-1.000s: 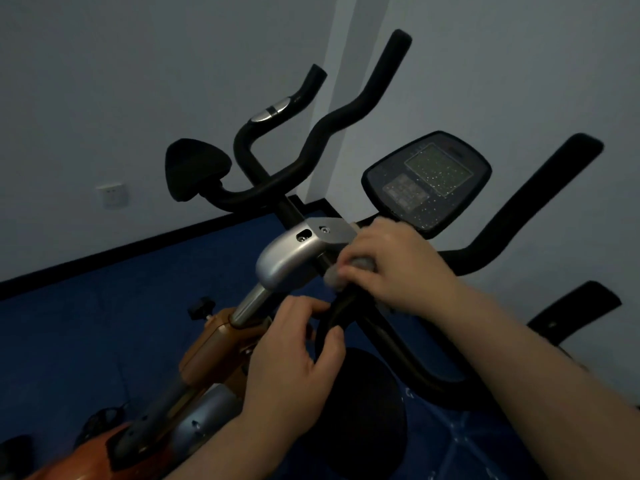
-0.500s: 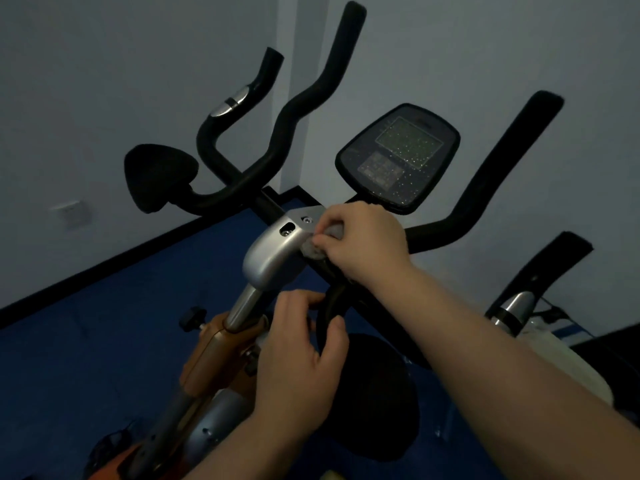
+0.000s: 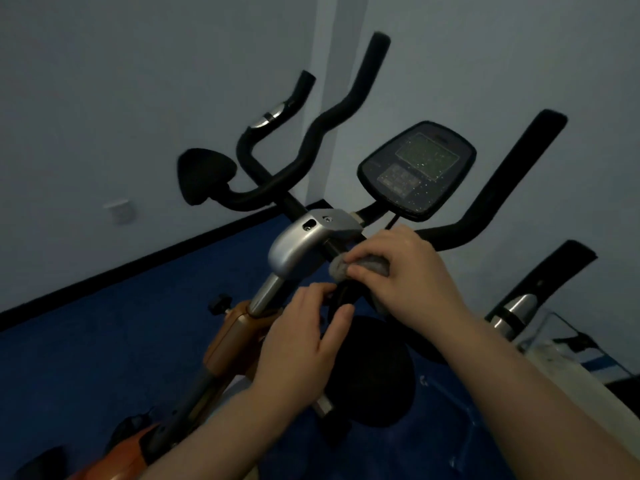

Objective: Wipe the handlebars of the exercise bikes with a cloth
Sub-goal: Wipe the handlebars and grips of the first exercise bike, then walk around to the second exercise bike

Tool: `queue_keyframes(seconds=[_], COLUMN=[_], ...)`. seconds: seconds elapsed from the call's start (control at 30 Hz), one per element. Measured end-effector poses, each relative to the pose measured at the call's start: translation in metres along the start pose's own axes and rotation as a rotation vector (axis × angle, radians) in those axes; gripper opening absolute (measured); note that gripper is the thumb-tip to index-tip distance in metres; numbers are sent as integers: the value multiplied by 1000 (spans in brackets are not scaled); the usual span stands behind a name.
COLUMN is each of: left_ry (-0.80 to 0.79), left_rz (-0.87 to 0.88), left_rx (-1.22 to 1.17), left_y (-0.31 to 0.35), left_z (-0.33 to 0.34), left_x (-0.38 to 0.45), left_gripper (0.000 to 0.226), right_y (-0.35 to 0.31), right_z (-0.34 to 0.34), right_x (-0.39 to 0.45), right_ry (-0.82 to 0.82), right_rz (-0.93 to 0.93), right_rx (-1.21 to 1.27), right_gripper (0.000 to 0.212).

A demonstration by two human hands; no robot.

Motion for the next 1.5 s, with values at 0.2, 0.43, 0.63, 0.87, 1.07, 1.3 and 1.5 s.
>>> queue_keyframes(seconds=[0.2, 0.43, 0.63, 0.87, 1.07, 1.3, 1.5], left_ry=[106, 252, 338, 447, 507, 548, 497], left_rz=[-162, -442, -816, -1135, -1294, -1414, -1401], left_rx=[137, 226, 254, 187, 124, 130, 131], left_y=[-18, -59, -113, -143, -156, -188, -223], left_z=[-17, -25, -39, -49, -58, -106, -142], left_x=[-34, -151, -305, -461, -589, -739, -805], left_gripper=[53, 27, 13, 19, 17, 19, 20], right_y=[-16, -81, -97, -131, -196, -289, -348], right_z=[-15, 54, 151, 242, 317, 392, 441], right_x=[-33, -103, -177, -261, -340, -432, -478], right_ry=[78, -179, -492, -755, -938, -1035, -1027], right_rz=[-49, -367, -377, -356, -402, -401, -370], right_rx=[179, 192, 186, 199, 177, 202, 192], right_gripper=[13, 16, 14, 19, 17, 16, 15])
Point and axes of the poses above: each hand's wrist, its own x-axis towards the middle knuckle, its own z-axis out of the palm, y = z × x, the point moved 10 cm from there along x, towards the middle knuckle, and after that the axes turned 15 degrees about x, right-handed, at the moved point
